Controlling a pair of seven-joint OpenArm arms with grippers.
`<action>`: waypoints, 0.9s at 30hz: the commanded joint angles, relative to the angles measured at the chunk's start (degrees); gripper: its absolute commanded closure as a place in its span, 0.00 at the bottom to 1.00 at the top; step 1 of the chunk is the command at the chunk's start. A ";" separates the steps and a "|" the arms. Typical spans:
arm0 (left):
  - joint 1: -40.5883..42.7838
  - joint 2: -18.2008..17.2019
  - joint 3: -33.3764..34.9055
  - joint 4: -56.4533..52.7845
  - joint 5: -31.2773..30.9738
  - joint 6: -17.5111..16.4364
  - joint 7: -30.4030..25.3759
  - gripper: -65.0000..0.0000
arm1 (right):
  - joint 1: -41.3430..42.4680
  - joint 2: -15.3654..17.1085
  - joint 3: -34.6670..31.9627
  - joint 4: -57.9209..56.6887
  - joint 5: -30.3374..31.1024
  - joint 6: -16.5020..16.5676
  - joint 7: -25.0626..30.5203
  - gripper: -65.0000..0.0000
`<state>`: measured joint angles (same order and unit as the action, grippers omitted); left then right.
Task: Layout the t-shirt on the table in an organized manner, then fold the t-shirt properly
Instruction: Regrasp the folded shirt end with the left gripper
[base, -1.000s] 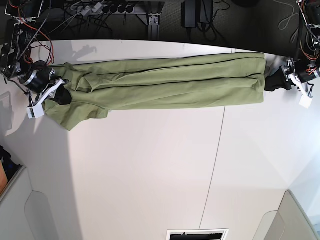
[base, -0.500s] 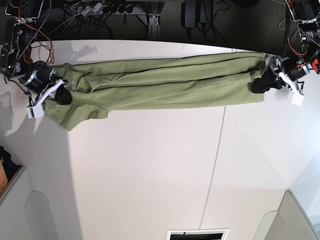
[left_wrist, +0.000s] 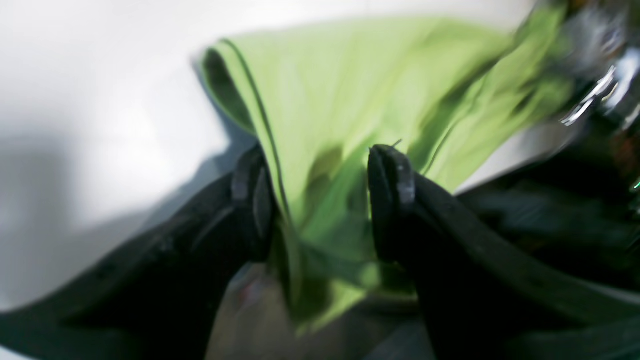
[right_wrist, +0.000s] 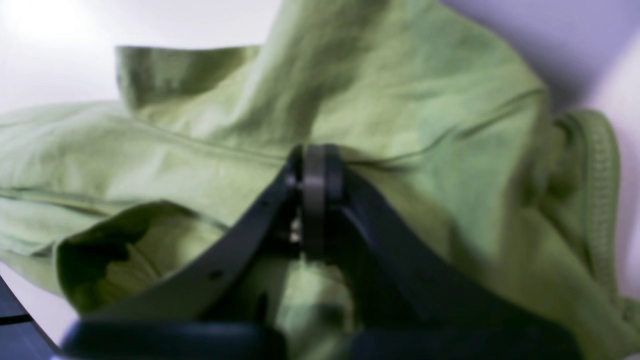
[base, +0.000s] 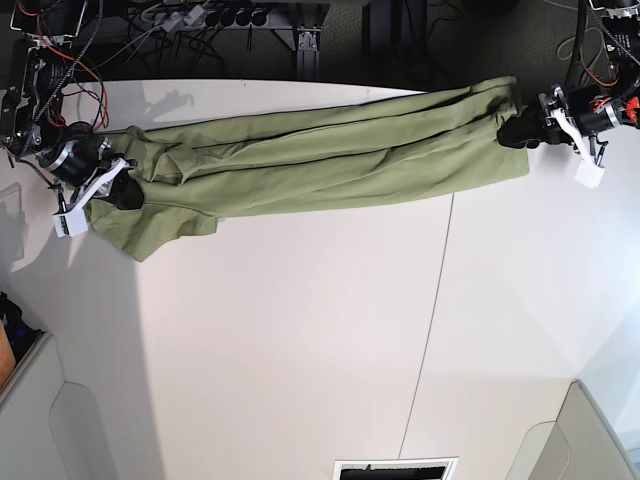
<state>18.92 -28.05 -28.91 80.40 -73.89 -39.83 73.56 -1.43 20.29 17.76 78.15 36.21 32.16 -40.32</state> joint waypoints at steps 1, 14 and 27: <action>0.20 -1.16 -0.35 1.40 -0.74 -0.17 -0.07 0.51 | 0.13 0.79 0.22 0.22 -1.25 -0.26 -1.46 1.00; 0.13 -1.16 -0.26 1.57 2.14 -0.17 -1.84 0.55 | 0.31 0.79 0.22 0.22 -0.20 -0.26 -1.46 1.00; -0.04 -1.36 -0.26 4.17 1.95 -0.17 -2.54 1.00 | 0.63 0.81 0.22 0.22 -0.20 -0.26 -1.44 1.00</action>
<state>19.22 -28.10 -28.84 83.42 -70.30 -39.79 71.75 -1.26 20.32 17.76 78.11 36.80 32.16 -40.56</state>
